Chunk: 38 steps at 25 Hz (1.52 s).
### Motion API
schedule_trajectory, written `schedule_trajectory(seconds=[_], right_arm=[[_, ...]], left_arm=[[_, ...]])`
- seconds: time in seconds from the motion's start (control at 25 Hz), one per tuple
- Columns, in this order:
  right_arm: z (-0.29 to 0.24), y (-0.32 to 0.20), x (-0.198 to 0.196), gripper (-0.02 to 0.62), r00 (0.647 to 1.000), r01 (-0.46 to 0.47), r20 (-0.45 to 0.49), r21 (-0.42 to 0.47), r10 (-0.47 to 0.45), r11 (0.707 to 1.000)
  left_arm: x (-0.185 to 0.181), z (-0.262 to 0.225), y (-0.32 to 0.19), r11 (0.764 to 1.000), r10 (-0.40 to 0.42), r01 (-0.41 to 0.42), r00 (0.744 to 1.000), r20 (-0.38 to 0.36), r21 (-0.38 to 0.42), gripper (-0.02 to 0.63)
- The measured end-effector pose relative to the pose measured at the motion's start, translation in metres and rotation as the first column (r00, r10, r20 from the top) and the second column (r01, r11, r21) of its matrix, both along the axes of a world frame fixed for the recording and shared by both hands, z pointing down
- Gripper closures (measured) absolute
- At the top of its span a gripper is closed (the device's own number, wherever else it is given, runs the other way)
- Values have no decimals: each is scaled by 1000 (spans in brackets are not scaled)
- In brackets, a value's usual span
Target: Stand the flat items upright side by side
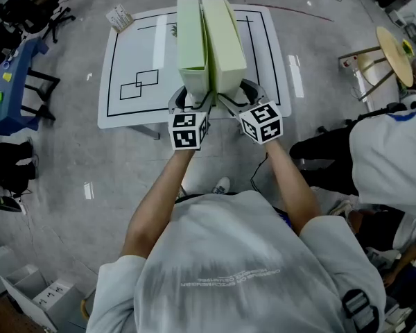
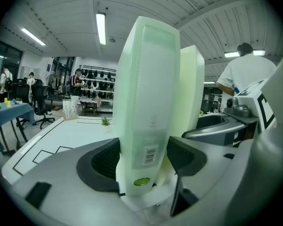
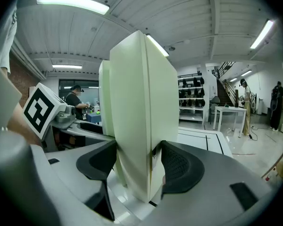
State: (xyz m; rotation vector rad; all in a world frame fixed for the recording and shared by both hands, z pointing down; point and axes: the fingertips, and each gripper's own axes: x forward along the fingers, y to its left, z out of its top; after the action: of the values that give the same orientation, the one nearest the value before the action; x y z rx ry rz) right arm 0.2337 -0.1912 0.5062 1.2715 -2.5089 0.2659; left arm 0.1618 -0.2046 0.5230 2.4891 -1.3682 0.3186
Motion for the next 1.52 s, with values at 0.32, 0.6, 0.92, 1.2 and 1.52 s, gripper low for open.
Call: schedule_trajectory(seconds=[0.32, 0.6, 0.92, 1.2, 1.52], right_arm=[[2, 0, -6, 279, 999, -31, 9, -29, 31, 999], [5, 1, -4, 279, 996, -83, -50, -49, 80, 995], [-17, 23, 20, 280, 983, -177, -53, -28, 176, 984], [-97, 27, 43, 414, 954, -285, -60, 123, 294, 951], [-201, 39, 17, 568, 953, -268, -48, 333, 300, 904]], left_arm=[[0, 5, 11, 971, 237, -240, 969, 74, 24, 336], [-11, 2, 15, 943, 325, -332, 935, 142, 27, 370], [-51, -8, 23, 942, 332, -335, 937, 113, 8, 370], [-95, -72, 16, 898, 401, -418, 906, 133, 142, 485], [-131, -176, 4, 876, 330, -335, 941, 75, 346, 586]])
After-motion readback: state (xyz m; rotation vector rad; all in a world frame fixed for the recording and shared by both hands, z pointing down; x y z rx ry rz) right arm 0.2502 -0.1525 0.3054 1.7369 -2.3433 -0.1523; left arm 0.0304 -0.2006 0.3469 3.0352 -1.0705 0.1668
